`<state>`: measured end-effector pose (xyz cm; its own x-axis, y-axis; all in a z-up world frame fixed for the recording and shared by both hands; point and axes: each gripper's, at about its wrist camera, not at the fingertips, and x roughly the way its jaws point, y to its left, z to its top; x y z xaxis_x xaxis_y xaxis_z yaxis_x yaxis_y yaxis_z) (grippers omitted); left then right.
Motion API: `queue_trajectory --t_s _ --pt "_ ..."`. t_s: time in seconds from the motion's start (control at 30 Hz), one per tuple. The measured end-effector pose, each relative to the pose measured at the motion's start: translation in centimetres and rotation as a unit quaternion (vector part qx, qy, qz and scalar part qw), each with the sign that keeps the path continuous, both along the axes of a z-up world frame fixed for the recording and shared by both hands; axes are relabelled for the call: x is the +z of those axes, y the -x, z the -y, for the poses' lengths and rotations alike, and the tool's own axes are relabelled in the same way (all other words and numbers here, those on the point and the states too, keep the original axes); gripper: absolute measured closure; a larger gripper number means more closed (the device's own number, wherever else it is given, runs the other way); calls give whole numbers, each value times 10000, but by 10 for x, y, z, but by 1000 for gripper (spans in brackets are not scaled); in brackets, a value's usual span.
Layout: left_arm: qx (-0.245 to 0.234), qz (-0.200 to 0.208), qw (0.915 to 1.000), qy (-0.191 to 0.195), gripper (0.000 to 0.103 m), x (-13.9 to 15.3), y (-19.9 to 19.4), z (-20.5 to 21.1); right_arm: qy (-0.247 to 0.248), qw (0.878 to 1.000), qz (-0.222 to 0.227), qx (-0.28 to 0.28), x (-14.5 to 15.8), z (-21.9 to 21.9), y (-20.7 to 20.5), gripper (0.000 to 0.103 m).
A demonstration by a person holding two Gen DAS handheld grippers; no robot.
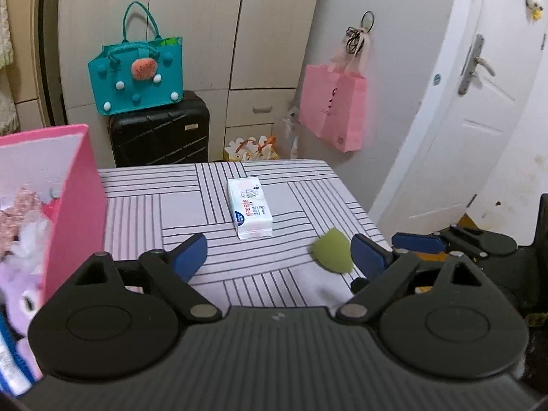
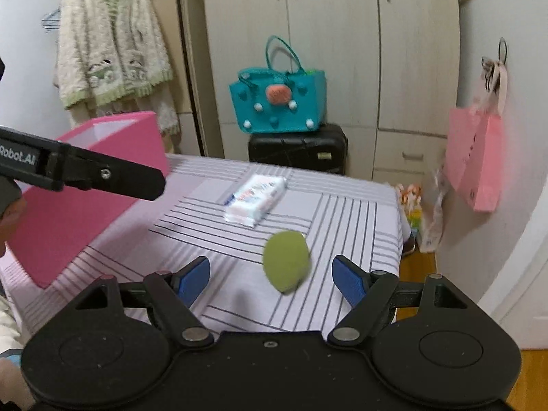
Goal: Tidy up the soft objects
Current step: 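Close the right tool on the green sponge while the left tool grasps the white tissue pack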
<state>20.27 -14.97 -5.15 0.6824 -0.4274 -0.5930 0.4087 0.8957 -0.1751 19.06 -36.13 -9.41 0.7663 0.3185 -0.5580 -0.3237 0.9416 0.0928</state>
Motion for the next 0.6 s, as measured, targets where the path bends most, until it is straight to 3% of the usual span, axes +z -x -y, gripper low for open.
queue_trajectory --t_s 0.2,0.4,0.5,0.6 --pt "236 -182 9994 -154 29 -26 -34 22 -439 9977 -463 -224 -25 6 -29 33" --pt "448 -387 9978 -288 33 -49 -68 41 -332 9978 -392 -415 -38 0 -34 44" --pt "591 -402 9965 -435 35 -59 -84 50 -525 9973 -334 -379 -39 2 -33 61" --pt "647 -344 9954 -621 41 -66 -97 58 -595 9968 -252 -461 -40 3 -32 62"
